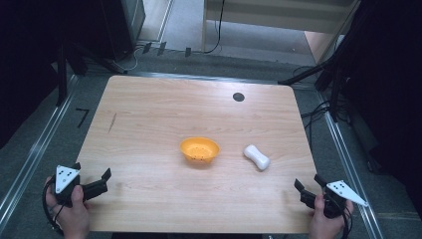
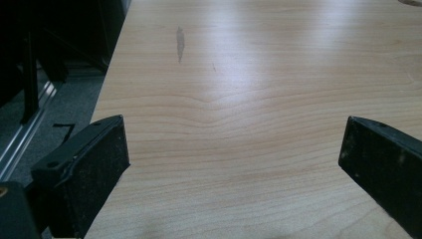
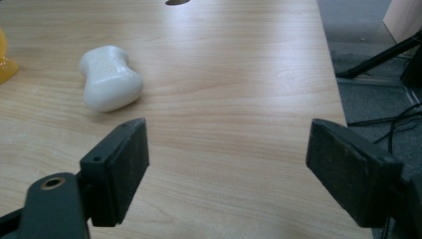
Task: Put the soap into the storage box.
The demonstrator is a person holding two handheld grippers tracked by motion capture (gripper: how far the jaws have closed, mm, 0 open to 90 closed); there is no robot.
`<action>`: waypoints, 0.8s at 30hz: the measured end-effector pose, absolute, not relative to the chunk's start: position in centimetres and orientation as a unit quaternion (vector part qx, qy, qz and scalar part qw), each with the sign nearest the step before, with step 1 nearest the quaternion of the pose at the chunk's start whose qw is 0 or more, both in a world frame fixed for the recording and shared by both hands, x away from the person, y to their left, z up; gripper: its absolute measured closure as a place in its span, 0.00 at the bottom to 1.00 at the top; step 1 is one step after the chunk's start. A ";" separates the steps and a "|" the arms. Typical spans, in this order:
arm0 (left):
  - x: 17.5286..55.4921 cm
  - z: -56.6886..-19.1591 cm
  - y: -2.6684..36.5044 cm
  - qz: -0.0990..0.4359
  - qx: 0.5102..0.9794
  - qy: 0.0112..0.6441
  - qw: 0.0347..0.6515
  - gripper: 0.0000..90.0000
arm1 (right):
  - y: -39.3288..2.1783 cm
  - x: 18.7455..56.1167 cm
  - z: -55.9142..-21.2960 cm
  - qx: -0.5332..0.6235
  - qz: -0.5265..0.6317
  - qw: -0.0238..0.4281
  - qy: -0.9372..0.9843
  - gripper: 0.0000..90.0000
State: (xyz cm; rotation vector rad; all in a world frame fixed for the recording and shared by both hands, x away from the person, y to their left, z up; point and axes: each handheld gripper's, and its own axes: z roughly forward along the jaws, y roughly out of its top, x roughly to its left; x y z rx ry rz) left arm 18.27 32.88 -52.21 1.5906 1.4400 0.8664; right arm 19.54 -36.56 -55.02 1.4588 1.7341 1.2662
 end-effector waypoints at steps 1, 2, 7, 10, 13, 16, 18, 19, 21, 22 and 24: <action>18.3 -52.2 32.9 0.343 0.629 0.570 0.403 0.00 | -36.6 19.5 -55.0 0.541 0.473 0.265 0.643 0.19; 18.3 -52.2 32.9 0.343 0.630 0.570 0.401 0.00 | -36.8 19.5 -55.1 0.539 0.480 0.254 0.644 0.19; 18.2 -52.2 32.8 0.350 0.630 0.570 0.395 0.00 | -36.6 19.6 -55.1 0.528 0.487 0.236 0.655 0.26; 18.2 -52.2 32.8 0.351 0.629 0.570 0.395 0.00 | -36.2 19.6 -55.0 0.528 0.471 0.244 0.663 0.25; 18.2 -52.2 32.8 0.353 0.625 0.573 0.397 0.00 | -36.4 19.7 -55.0 0.537 0.466 0.248 0.658 0.19; 18.2 -52.2 32.7 0.355 0.628 0.570 0.392 0.00 | -36.4 19.8 -55.0 0.537 0.465 0.240 0.662 0.15; 18.2 -52.2 32.7 0.356 0.628 0.570 0.393 0.00 | -36.4 19.9 -54.9 0.535 0.460 0.236 0.668 0.15; 18.2 -52.2 32.7 0.356 0.627 0.570 0.394 0.00 | -36.4 19.9 -54.9 0.533 0.451 0.238 0.675 0.15; 18.2 -52.2 32.7 0.354 0.627 0.571 0.394 0.00 | -36.2 20.1 -54.7 0.526 0.425 0.242 0.696 0.15; 18.2 -52.2 32.7 0.354 0.625 0.572 0.396 0.00 | -36.0 20.4 -54.4 0.520 0.405 0.238 0.714 0.15; 18.2 -52.2 32.8 0.353 0.623 0.573 0.398 0.00 | -35.8 20.8 -54.2 0.518 0.386 0.227 0.728 0.15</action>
